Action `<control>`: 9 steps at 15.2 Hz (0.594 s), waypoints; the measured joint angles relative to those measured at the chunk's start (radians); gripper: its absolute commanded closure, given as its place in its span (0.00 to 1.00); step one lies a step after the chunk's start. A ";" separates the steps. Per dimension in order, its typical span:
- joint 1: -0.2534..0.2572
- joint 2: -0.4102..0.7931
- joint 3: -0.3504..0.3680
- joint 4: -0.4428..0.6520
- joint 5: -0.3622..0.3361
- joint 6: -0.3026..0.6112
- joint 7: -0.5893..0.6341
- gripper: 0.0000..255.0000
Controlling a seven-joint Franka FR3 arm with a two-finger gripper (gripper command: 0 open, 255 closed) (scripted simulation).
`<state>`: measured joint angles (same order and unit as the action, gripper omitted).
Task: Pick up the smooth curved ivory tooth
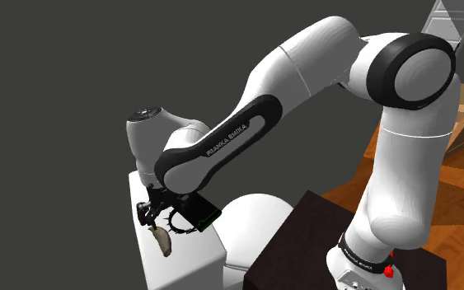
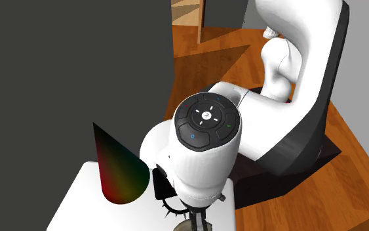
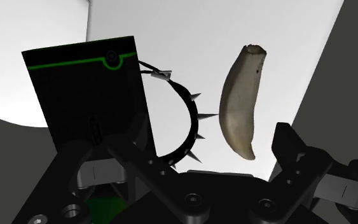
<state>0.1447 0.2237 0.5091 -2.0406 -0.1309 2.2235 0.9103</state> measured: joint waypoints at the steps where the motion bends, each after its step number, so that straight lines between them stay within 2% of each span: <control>1: 0.016 0.038 -0.002 0.032 -0.022 0.000 0.025 0.00; 4: 0.047 0.120 -0.015 0.087 -0.069 0.015 0.067 0.00; 9: 0.064 0.175 -0.032 0.080 -0.105 0.071 0.094 0.00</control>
<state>0.2091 0.3986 0.4770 -1.9611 -0.2359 2.2944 1.0040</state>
